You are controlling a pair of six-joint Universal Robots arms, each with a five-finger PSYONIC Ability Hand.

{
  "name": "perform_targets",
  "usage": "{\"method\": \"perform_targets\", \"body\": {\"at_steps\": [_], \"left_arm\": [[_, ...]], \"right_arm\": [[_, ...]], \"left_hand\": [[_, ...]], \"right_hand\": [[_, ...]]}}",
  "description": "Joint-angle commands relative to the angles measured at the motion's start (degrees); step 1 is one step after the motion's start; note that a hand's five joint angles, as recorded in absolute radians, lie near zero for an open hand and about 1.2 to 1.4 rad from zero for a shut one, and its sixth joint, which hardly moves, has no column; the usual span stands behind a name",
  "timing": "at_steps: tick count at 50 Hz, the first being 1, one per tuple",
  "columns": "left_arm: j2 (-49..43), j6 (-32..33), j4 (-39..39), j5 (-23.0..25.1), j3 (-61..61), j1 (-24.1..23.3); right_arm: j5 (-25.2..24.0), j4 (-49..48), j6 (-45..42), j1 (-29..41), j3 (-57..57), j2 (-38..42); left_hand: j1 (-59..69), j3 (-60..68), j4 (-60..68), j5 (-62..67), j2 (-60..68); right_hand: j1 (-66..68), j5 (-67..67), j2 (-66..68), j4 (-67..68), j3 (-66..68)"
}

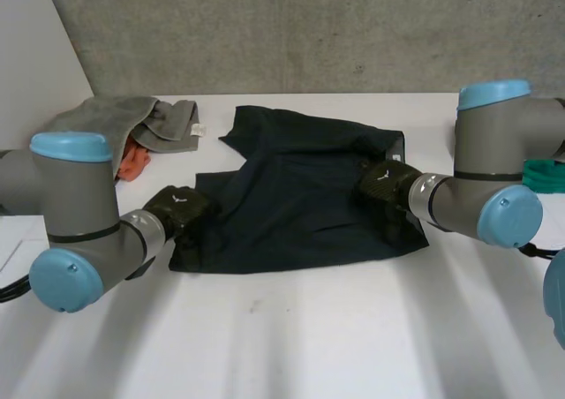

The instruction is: Fold the laundry.

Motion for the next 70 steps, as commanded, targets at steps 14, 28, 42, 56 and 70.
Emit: {"method": "perform_targets", "body": {"at_steps": [14,28,42,56,70], "left_arm": [[3.31,4.28,0.37,-6.87,1.41,-1.33],[12.28,7.00,-7.28,-6.53,-3.42,-2.82],[11.85,6.39,-5.79,-6.26,-2.46,-2.03],[10.97,3.23,-5.87,-6.08,-1.32,-1.42],[21.51,7.61,-17.37,-6.35,-9.57,-3.26]], "right_arm": [[-7.05,-2.90,7.52,-4.48,16.22,-15.01],[-7.32,0.97,6.53,-7.82,24.05,-22.22],[-6.71,-0.44,17.97,-8.88,26.60,-23.37],[-2.67,-16.76,23.85,-5.37,40.48,-23.10],[2.61,-19.30,10.04,-4.83,52.25,-39.86]], "left_hand": [[60.42,60.48,60.24,60.14,60.48],[60.42,60.48,60.24,60.14,60.48],[60.42,60.48,60.24,60.14,60.48],[60.42,60.48,60.24,60.14,60.48],[60.42,60.48,60.24,60.14,60.48]], "right_hand": [[50.16,52.38,50.60,50.95,50.62],[34.99,37.21,35.42,35.78,35.44],[-8.57,-6.34,-8.13,-7.77,-8.11],[0.62,2.85,1.06,1.42,1.08],[50.16,52.38,50.60,50.95,50.62]]}}
